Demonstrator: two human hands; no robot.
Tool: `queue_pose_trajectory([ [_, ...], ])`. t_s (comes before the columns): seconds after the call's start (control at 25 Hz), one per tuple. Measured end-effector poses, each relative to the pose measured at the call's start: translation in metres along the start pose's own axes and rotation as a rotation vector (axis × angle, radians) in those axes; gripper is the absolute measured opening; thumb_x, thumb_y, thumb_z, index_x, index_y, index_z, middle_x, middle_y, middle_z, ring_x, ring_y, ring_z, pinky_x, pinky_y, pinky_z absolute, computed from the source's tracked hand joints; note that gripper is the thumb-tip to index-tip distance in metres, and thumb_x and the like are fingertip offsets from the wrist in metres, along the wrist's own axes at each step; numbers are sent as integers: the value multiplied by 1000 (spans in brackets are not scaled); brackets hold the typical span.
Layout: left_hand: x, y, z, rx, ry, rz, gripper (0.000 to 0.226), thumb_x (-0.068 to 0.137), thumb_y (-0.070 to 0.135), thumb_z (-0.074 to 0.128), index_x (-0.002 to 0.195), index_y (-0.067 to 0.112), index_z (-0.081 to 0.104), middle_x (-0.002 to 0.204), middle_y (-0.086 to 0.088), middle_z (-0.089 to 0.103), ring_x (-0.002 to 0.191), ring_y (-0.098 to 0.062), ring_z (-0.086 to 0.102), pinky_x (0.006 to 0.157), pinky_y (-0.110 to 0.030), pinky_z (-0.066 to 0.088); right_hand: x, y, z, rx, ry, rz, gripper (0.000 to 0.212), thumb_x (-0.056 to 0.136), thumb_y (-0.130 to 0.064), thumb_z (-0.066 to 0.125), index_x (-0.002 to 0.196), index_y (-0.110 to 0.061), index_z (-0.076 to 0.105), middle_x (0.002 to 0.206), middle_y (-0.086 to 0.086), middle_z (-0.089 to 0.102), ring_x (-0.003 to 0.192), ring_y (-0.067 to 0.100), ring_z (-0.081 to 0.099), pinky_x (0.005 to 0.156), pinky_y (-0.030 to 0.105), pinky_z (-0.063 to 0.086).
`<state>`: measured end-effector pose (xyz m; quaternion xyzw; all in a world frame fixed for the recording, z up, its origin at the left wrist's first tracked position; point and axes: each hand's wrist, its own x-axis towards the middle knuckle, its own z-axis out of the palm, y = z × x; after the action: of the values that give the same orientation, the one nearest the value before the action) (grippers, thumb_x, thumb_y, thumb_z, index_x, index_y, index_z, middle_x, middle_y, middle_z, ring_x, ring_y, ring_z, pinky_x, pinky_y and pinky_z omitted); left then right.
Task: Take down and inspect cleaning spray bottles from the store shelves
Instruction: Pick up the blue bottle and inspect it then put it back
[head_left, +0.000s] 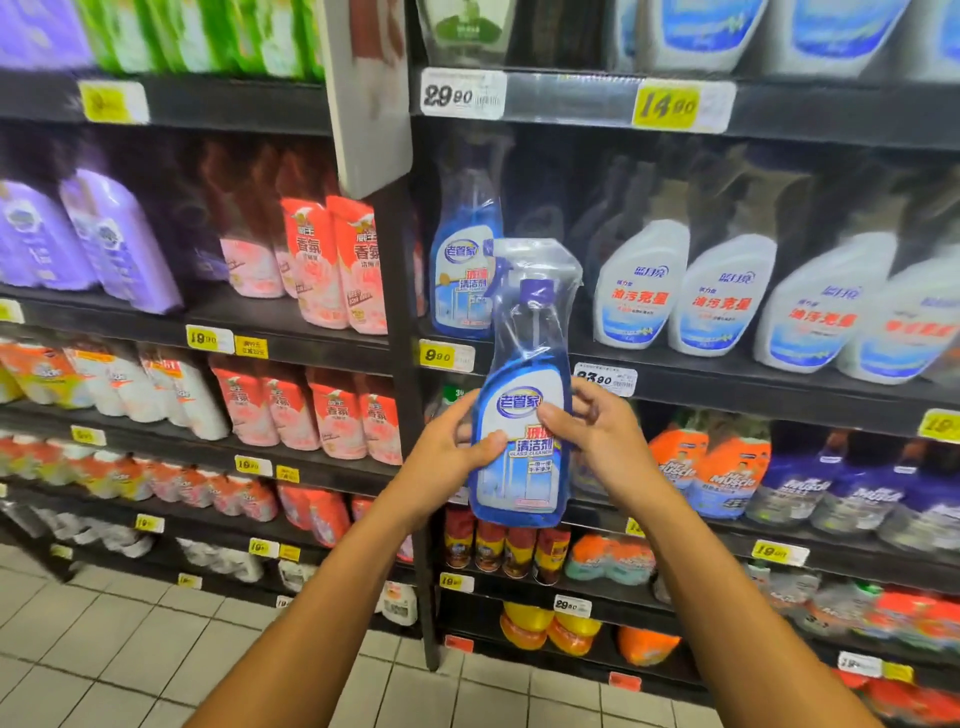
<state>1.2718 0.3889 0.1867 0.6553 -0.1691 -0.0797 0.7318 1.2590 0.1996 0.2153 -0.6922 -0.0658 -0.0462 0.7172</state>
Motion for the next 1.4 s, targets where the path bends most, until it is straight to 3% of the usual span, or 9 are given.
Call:
queue_pose_trajectory([
  [0.16,32,21,8,55,29,-4,51,85,26,69,132,21,50,98,7,76,96,-9,71,77,-25,56,32,-24,-14,53,73,-54,19,90,-1,65,110,-1,66,87,4,78,75,14,73,62,23,56],
  [0.4,50,35,-21,291,260,-15,37,95,11,60,132,13,53,96,4,66,81,0,60,76,-19,45,112,-53,-35,23,169,-103,8,94,-7,64,101,-9,66,75,-7,77,70,8,74,58,21,56],
  [0.52,69,52,-24,339,372,14,33,95,7,59,128,9,54,104,-2,63,82,-5,58,68,-10,44,143,-55,-36,-18,172,-131,14,94,-6,64,95,-20,63,85,-1,77,75,12,74,64,28,59],
  [0.6,84,63,-23,354,408,42,36,95,7,59,130,9,51,116,-8,60,90,-10,59,76,-10,48,156,-50,-34,-77,167,-152,17,95,-7,63,95,-24,60,94,2,74,82,16,73,71,35,59],
  [0.72,105,69,-22,404,436,38,47,95,8,59,138,13,43,138,-7,50,119,-17,56,104,-32,46,170,-42,-34,-149,169,-161,16,97,-12,61,105,-25,56,107,5,71,92,20,71,75,36,59],
  [0.84,124,70,-20,363,456,11,59,94,5,61,144,15,32,146,-10,42,127,-24,52,108,-46,44,180,-38,-34,-135,159,-150,21,98,-10,57,115,-22,51,112,7,67,97,20,68,79,38,59],
  [1.04,140,69,-21,371,441,-52,96,92,8,65,154,19,-8,141,2,42,114,-8,54,96,-26,43,186,-32,-39,-162,102,-154,24,101,-12,52,120,-25,45,116,4,64,107,21,65,87,41,57],
  [1.28,163,63,-20,513,545,10,105,81,7,78,154,10,3,151,-14,32,128,-26,50,108,-42,43,178,-38,-36,-258,165,-264,67,96,-2,58,151,-22,26,146,1,47,128,15,49,106,39,46],
  [1.4,166,58,-24,494,567,43,97,77,1,79,150,7,15,143,-15,44,114,-20,56,101,-34,48,169,-39,-34,-315,205,-299,74,95,-4,59,156,-22,19,155,-1,38,138,16,41,112,40,40],
])
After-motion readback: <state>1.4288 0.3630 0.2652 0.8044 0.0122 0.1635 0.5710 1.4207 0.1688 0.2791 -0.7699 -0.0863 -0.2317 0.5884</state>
